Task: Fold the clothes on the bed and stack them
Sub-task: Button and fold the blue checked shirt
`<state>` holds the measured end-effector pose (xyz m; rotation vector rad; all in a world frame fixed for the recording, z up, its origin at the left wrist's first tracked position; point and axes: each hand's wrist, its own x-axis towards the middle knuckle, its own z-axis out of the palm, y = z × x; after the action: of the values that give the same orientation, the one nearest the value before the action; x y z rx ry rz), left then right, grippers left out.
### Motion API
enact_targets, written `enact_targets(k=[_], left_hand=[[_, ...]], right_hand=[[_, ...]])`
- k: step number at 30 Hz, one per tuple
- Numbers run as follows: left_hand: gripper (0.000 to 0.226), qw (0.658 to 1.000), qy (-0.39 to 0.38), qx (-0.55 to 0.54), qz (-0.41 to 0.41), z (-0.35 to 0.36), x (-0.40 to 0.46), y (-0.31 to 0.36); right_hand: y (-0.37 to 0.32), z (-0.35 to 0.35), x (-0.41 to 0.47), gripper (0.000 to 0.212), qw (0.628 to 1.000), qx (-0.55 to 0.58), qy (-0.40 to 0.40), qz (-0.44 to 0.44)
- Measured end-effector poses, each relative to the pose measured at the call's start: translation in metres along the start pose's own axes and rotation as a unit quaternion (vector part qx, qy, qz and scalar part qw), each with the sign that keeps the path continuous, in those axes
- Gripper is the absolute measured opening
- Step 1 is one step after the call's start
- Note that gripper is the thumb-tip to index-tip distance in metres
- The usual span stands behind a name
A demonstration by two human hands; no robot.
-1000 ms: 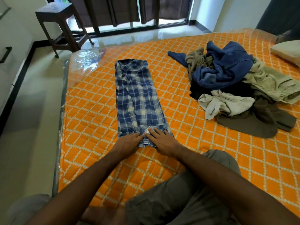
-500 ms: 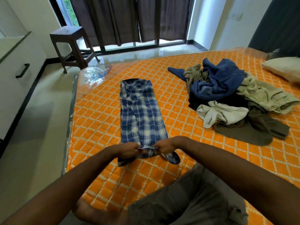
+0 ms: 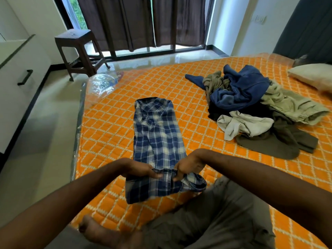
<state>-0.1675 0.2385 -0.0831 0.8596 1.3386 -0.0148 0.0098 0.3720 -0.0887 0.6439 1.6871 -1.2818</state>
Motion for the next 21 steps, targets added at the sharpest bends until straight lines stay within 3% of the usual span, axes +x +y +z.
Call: enact_targets(k=[4,9,13,16,18,21], left_hand=[[0.047,1.000,0.024,0.004,-0.006,-0.034,-0.004,0.019],[0.052,0.998,0.064,0.013,-0.011,-0.088,-0.001,0.038],[0.054,0.996,0.090,-0.003,-0.014,-0.115,0.017,0.039],[0.047,0.996,0.089,0.005,-0.029,-0.135,0.036,0.036],[0.044,0.994,0.094,0.025,-0.040,-0.146,0.049,0.032],[0.070,0.990,0.126,0.045,-0.043,-0.161,0.070,0.020]], right_hand=[[-0.012,-0.041,0.001,0.046,0.999,0.034,-0.009,0.018],[-0.039,-0.095,0.001,0.047,0.998,0.012,0.045,0.048],[-0.050,-0.126,0.014,0.015,0.995,-0.019,0.060,0.077],[-0.051,-0.145,0.038,0.009,0.993,-0.041,0.059,0.089],[-0.049,-0.158,0.055,0.012,0.993,-0.052,0.054,0.094],[-0.049,-0.171,0.075,0.029,0.992,-0.069,0.042,0.092]])
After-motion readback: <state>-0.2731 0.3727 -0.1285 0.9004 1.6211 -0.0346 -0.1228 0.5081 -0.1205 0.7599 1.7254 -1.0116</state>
